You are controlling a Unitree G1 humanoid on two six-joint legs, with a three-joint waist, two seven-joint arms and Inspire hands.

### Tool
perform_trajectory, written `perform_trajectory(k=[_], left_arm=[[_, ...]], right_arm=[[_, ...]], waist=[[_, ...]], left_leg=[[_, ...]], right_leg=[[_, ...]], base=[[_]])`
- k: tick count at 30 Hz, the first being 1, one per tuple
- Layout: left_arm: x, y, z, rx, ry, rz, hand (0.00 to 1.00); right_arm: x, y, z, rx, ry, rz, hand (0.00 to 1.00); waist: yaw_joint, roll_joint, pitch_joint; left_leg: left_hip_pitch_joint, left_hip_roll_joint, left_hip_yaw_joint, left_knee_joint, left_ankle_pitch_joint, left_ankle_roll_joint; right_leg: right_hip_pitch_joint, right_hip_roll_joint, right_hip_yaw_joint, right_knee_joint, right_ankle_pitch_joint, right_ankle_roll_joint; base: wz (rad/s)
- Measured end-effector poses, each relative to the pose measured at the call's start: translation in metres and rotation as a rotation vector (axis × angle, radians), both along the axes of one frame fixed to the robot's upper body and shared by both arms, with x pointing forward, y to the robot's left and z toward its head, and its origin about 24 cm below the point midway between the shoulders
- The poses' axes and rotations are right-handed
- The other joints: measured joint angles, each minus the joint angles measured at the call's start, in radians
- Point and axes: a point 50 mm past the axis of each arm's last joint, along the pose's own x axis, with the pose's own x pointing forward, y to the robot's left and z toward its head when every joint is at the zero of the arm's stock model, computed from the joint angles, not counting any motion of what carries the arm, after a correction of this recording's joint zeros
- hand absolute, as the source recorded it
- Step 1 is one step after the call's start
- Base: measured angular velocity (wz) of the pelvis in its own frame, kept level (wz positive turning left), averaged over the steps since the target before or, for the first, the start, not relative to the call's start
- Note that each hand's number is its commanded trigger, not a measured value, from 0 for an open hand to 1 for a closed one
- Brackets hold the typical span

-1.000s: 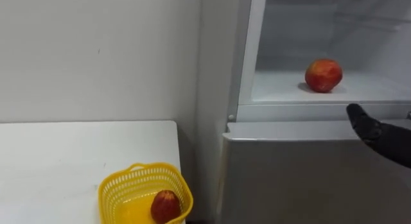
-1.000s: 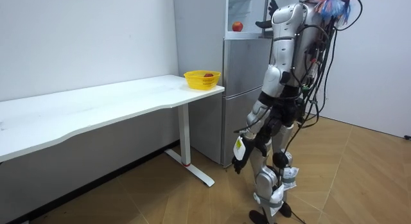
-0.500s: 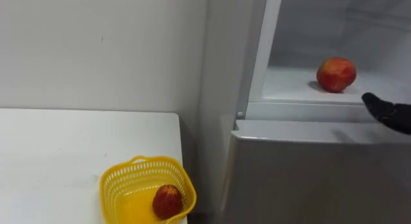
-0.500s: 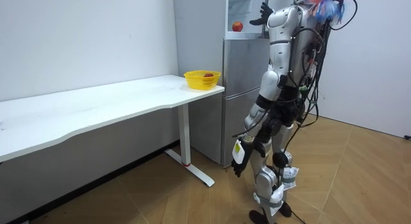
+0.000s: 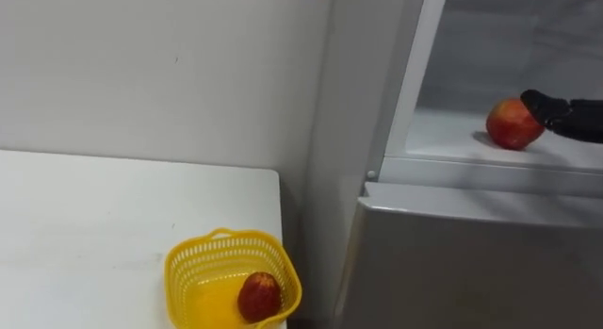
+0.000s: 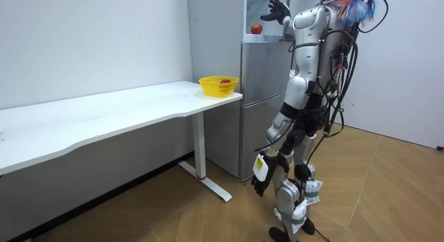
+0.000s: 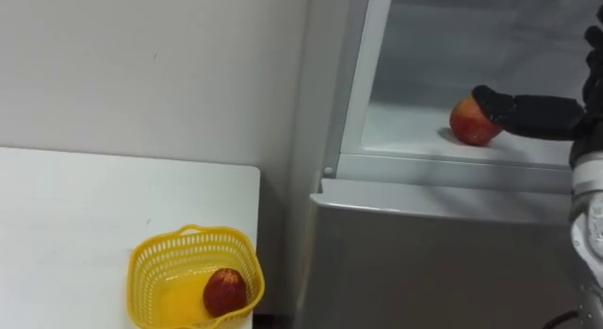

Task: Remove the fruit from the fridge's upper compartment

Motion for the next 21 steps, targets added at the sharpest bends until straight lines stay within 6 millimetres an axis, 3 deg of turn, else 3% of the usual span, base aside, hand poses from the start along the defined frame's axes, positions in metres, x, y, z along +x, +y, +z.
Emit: perform_trajectory(k=[7, 12, 15, 21], left_arm=[[-0.005, 0.002, 0.0, 0.011, 0.022, -0.008, 0.0], [-0.012, 0.003, 0.001, 0.013, 0.034, 0.011, 0.0], [-0.016, 0.007, 0.002, 0.019, 0.038, 0.034, 0.0], [-0.018, 0.007, 0.002, 0.019, 0.044, 0.035, 0.0]], right_arm=[[0.007, -0.005, -0.009, 0.025, 0.06, 0.023, 0.0], [0.008, -0.014, -0.015, 0.041, 0.111, -0.01, 0.0], [0.006, -0.023, -0.011, 0.036, 0.121, -0.021, 0.0], [0.005, -0.039, -0.001, 0.026, 0.129, -0.065, 0.0]], waist=[[0.002, 0.0, 0.0002], [0.003, -0.015, -0.0004], [0.004, -0.027, -0.0048], [0.022, -0.043, -0.0062]], left_leg=[[0.001, -0.002, -0.004, 0.009, 0.0, 0.0], [-0.002, -0.003, -0.016, 0.012, 0.0, 0.0], [-0.008, -0.004, -0.023, 0.015, 0.0, -0.001], [-0.003, -0.003, -0.027, 0.015, 0.0, -0.001]], right_leg=[[0.007, -0.002, -0.001, 0.0, 0.0, 0.0], [0.012, -0.004, -0.016, -0.005, -0.001, 0.0], [0.015, -0.004, -0.026, -0.015, 0.0, -0.001], [0.024, -0.002, -0.029, -0.019, 0.0, -0.001]], base=[[0.01], [0.08], [0.08], [0.01]])
